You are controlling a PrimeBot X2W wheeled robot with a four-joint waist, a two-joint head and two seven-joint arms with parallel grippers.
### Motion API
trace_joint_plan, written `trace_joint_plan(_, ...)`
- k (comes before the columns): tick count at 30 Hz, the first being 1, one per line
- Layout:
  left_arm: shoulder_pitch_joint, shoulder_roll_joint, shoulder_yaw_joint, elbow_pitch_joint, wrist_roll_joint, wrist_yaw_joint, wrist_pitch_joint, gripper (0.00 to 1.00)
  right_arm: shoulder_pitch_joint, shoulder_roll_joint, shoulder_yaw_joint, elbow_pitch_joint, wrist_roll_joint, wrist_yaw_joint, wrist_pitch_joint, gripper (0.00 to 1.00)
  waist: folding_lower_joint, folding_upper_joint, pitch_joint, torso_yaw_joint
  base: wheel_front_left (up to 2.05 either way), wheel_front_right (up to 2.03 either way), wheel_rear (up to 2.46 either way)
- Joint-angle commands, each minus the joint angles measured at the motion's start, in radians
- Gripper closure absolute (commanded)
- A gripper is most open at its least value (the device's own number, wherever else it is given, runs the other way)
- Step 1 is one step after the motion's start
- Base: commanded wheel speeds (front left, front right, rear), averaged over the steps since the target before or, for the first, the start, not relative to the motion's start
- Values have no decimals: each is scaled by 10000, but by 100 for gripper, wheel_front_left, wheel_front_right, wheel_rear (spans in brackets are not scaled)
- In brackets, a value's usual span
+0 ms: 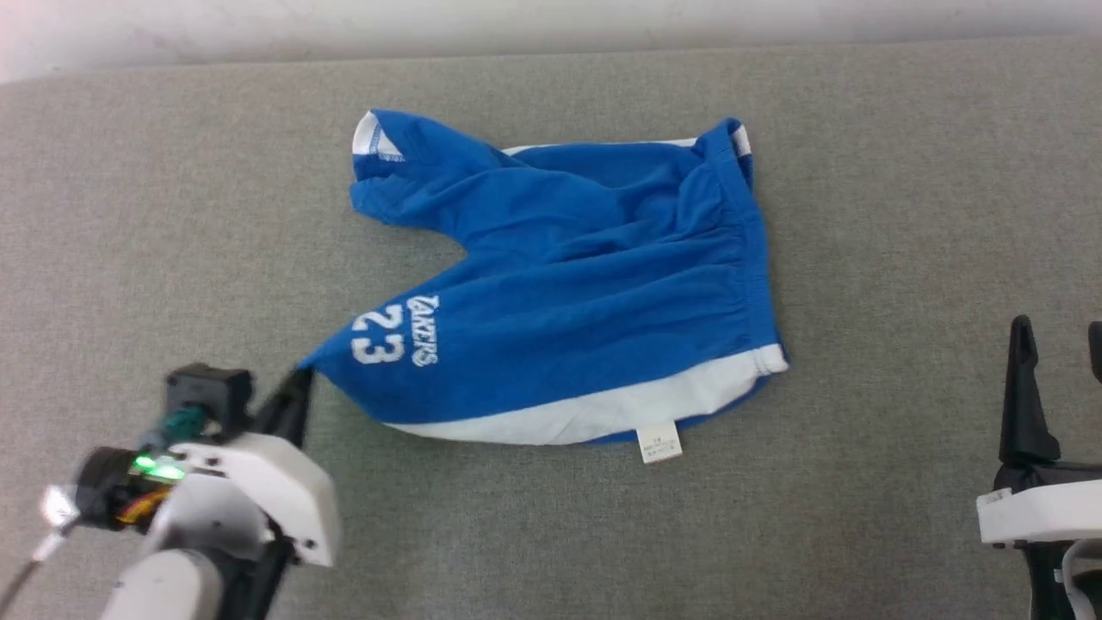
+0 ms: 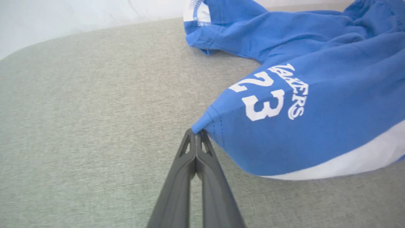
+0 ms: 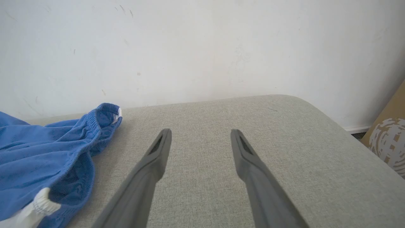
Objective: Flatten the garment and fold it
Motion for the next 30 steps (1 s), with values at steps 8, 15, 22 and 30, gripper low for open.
trace_joint_plan(8, -272, -1319, -818, 917, -274, -54, -475, 0, -40, 15, 229, 162, -1, -9, 24, 0, -1, 0, -95, -42, 0, 0, 0)
trace_joint_plan(15, -65, -2389, 330, 1052, -1262, 4, -3179, 0, 56, 15, 937, -3, -408, -9, 447, 0, -1, 0, -511, -41, 0, 0, 0)
trace_joint_plan(22, 918, -2800, 1352, 903, -1105, 655, -5346, 0, -1, 15, 2200, -117, -470, -9, 1967, 0, -1, 0, -799, 341, 0, 0, 0)
trace_joint_plan(30, 1290, -3175, 1033, 1191, -1127, 626, -5521, 0, -289, 15, 2357, 282, 313, -9, 4395, 0, -1, 0, -736, 1099, 0, 0, 0)
